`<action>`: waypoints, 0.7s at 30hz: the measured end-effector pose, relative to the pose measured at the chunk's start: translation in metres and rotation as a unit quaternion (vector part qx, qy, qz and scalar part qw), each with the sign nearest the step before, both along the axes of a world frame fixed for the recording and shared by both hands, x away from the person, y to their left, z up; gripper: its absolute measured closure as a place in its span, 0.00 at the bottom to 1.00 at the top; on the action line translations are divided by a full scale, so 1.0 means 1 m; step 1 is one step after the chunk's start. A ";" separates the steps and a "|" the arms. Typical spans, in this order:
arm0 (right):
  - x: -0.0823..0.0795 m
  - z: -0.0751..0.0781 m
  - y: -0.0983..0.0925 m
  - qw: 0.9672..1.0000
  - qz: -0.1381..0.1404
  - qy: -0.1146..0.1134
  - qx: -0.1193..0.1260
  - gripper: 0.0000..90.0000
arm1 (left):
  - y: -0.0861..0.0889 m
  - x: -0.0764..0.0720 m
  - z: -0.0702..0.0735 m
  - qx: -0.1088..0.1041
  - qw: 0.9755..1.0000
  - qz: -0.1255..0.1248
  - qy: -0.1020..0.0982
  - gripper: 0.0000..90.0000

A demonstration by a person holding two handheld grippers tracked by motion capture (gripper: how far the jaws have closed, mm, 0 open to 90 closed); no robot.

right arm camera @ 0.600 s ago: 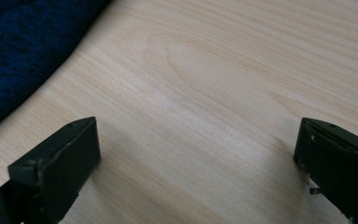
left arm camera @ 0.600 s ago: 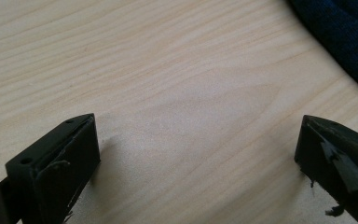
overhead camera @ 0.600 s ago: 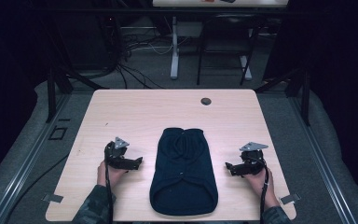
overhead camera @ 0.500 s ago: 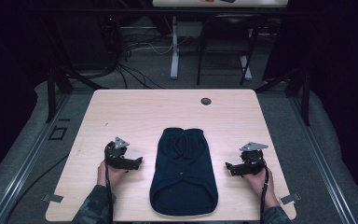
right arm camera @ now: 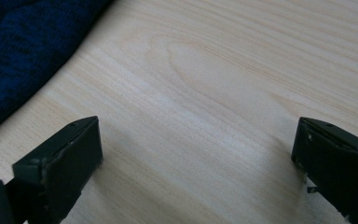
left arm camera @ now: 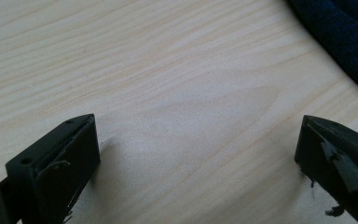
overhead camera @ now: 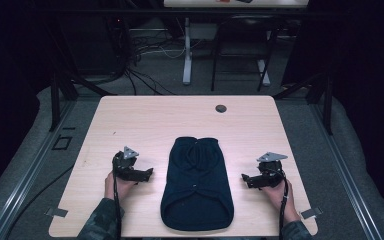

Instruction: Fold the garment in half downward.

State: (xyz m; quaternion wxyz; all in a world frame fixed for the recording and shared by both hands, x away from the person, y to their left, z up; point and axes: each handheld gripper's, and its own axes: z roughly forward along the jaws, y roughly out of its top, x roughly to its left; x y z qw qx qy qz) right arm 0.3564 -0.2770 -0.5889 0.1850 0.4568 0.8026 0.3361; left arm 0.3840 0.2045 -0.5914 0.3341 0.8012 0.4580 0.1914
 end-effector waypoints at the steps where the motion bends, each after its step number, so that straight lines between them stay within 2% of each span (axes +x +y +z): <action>1: 0.000 0.000 0.000 1.000 0.000 0.000 0.000 0.01 | 0.000 0.000 0.000 0.000 1.000 0.000 0.000 0.00; 5: 0.000 0.000 0.000 1.000 0.001 0.001 -0.001 0.01 | 0.000 0.001 0.000 0.000 1.000 0.001 -0.001 0.00; 10: 0.001 0.000 0.000 1.000 0.001 0.000 -0.002 0.01 | 0.000 0.002 0.002 0.003 1.000 0.000 0.008 0.00; 15: 0.002 0.001 0.001 1.000 0.001 0.004 -0.005 0.01 | 0.004 0.003 0.007 -0.009 1.000 0.005 0.005 0.00; 17: 0.002 0.003 0.001 1.000 0.000 0.014 -0.007 0.01 | 0.004 0.002 0.009 -0.009 1.000 0.005 0.000 0.00; 18: 0.002 0.004 0.001 1.000 0.001 0.019 -0.004 0.02 | 0.003 0.001 0.010 -0.003 1.000 0.002 0.004 0.01; 19: 0.004 0.007 0.000 0.999 0.000 0.033 0.003 0.02 | 0.002 0.001 0.013 -0.004 1.000 -0.001 0.004 0.01; 21: 0.005 0.008 0.001 0.999 0.001 0.034 0.005 0.02 | 0.001 0.001 0.014 -0.006 1.000 -0.004 0.008 0.00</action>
